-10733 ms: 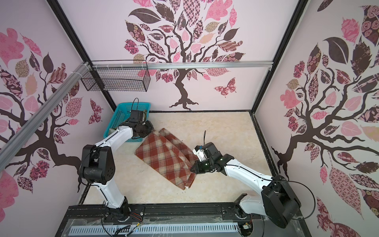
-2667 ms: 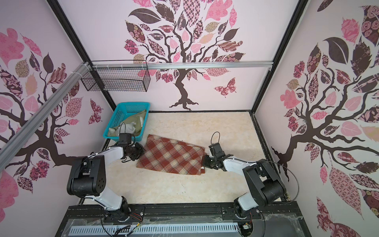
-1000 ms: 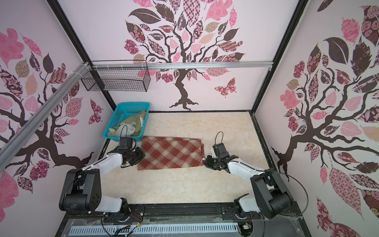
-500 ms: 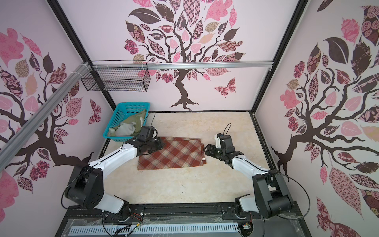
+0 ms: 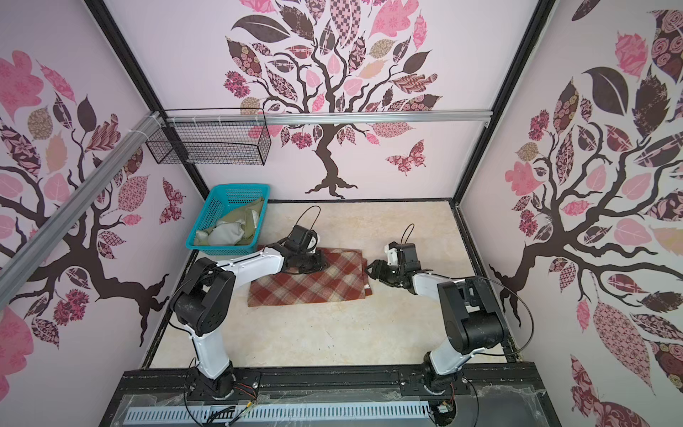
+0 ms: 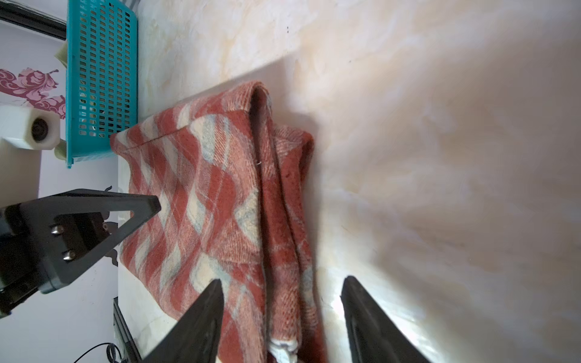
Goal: Fold and stack skirts
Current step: Fold the skirt at the center of the table.
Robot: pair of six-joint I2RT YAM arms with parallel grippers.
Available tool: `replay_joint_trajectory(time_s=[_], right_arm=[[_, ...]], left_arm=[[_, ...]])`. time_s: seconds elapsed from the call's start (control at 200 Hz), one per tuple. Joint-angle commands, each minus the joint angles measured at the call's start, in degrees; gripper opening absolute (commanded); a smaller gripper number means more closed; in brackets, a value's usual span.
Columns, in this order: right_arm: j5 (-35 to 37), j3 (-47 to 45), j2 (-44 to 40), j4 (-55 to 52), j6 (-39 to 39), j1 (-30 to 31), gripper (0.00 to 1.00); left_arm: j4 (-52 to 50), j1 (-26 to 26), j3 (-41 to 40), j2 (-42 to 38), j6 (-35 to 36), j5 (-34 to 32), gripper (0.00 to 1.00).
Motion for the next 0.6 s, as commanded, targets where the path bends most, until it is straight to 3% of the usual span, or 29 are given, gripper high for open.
replay_joint_trajectory(time_s=[0.0,0.595], right_arm=[[-2.1,1.57,1.61,1.07,-0.2,-0.24,0.63],[-3.54,0.82,5.73,2.66,0.1,-0.17,0.61]], left_arm=[[2.07,-1.41,2.93,1.71,-0.09,2.49,0.21],[3.24,-4.15,4.69,8.28,-2.06,5.77,0.2]])
